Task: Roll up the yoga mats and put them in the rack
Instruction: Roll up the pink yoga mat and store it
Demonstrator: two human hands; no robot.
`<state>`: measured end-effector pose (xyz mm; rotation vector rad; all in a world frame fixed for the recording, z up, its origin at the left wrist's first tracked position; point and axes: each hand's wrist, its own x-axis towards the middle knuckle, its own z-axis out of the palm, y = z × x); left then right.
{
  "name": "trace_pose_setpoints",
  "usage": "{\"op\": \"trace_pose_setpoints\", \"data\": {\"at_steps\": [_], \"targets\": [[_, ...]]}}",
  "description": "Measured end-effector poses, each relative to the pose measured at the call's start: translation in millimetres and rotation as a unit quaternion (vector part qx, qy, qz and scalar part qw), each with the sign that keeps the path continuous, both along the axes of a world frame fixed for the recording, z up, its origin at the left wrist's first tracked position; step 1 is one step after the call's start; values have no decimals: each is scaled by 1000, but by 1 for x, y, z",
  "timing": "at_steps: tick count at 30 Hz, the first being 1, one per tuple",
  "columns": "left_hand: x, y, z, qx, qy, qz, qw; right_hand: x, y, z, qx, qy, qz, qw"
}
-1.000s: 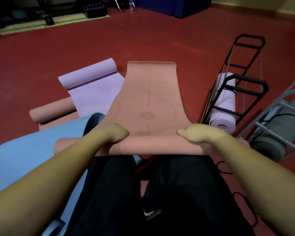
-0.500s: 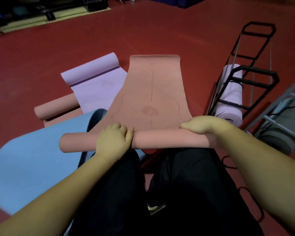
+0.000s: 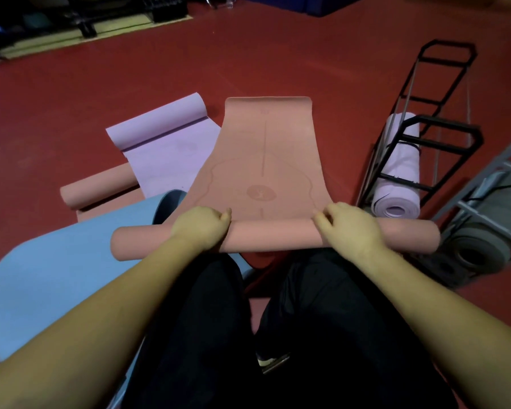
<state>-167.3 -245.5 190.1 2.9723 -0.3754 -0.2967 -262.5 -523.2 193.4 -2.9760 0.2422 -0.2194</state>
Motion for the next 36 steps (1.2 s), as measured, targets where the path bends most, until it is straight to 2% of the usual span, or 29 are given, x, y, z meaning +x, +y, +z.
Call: {"op": "trace_pose_setpoints", "data": {"at_steps": [4,10,11,13,16,19,25,31,36], "targets": [[18,2,-4,30,66,-20,997,-14,-2,-11,-17,-27,19,999],[25,-6,-6,-34,135,41,989,10,-8,-9,-20,19,7,1000],[22,-6,-7,-28,111,23,993,14,-9,-8,-18,26,7,999],[10,-1,-9,-16,12,-8,1000,21,-10,-6,-21,50,5,999],[-18,6,-13,-23,-103,4,994,30,-7,1,-24,94,4,995],[-24,10,-10,-10,-111,-5,994,38,-5,12,-27,132,9,991],[1,4,24,-21,-74,2,997,50,-10,48,23,216,9,976],[4,-1,33,12,94,-18,995,40,-13,56,34,363,25,931],[13,-2,23,19,158,-32,987,30,-9,42,27,359,36,932]]}}
